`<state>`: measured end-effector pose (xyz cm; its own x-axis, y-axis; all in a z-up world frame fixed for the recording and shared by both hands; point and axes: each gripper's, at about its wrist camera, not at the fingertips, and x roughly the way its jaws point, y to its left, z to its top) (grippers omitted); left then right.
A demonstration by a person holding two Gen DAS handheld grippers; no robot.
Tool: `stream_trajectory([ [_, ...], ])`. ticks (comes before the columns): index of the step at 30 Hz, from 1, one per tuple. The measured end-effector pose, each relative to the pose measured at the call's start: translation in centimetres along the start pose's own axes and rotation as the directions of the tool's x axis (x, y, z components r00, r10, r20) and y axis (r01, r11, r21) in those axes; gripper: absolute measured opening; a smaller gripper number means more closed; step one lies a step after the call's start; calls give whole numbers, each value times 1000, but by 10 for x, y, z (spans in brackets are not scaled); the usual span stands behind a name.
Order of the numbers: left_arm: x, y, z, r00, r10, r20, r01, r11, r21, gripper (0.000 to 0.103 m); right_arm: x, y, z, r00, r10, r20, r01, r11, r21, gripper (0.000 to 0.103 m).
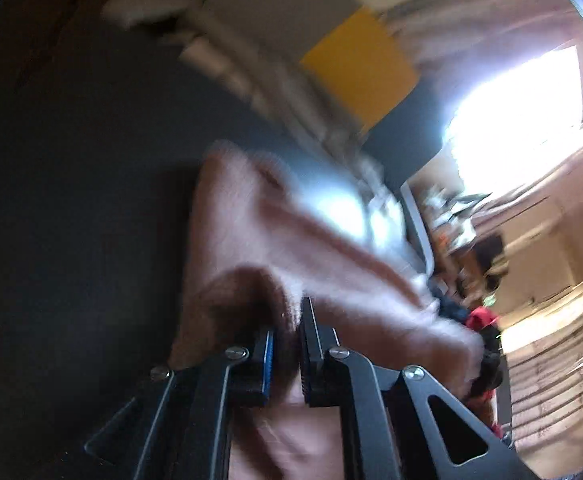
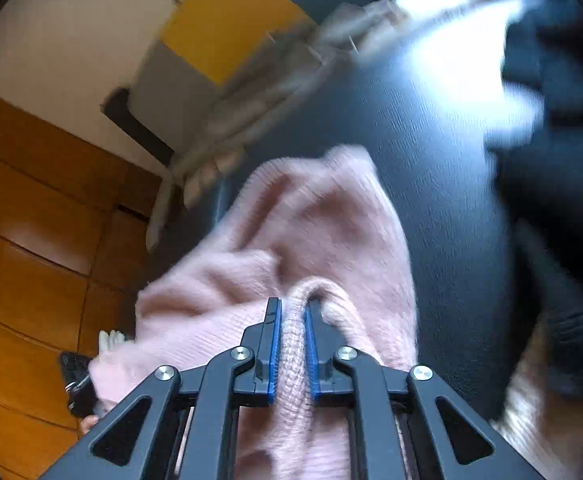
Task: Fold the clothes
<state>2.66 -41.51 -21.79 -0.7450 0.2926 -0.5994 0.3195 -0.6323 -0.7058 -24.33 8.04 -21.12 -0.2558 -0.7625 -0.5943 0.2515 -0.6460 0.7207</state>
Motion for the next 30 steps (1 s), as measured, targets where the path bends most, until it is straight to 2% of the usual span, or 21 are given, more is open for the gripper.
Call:
stream_trajectory([
  [9, -39, -2, -55, 999, 32, -21, -31, 999, 44, 9, -39, 1, -59, 1000, 4, -29, -5, 1000, -16, 7],
  [12, -50, -2, -62, 1000, 23, -7, -23, 999, 32, 12, -45, 1, -58, 1000, 20, -21, -20, 1000, 9, 12],
  [14, -58, -4, -60, 1000, 19, 17, -19, 1000, 12, 14, -50, 6, -56, 999, 34, -13, -34, 999, 17, 21],
  [15, -63, -8, -60, 999, 22, 31, -23, 1000, 20, 16, -56, 11, -57, 999, 43, -8, -43, 999, 4, 33],
  [16, -70, -12, -61, 999, 27, 46, -28, 999, 35, 17, -61, 17, -59, 999, 53, -2, -53, 999, -11, 51],
  [17, -76, -16, -61, 998, 31, 61, -34, 998, 49, 19, -67, 23, -61, 998, 63, 4, -63, 998, -26, 62],
  [22, -104, -13, -80, 997, 21, 68, -24, 998, 52, 22, -96, 31, -94, 994, 112, -17, -113, 991, -66, 63],
  [26, -123, -1, -103, 997, 18, 72, -20, 999, 28, 23, -96, 24, -126, 989, 136, -57, -140, 987, -74, 64],
  [28, -129, 5, -115, 997, 3, 82, -5, 1000, 16, 23, -95, 19, -136, 989, 134, -59, -139, 986, -91, 63],
  [30, -131, 7, -122, 995, -22, 97, 21, 1000, 11, 24, -88, 18, -140, 993, 109, -52, -114, 987, -116, 58],
])
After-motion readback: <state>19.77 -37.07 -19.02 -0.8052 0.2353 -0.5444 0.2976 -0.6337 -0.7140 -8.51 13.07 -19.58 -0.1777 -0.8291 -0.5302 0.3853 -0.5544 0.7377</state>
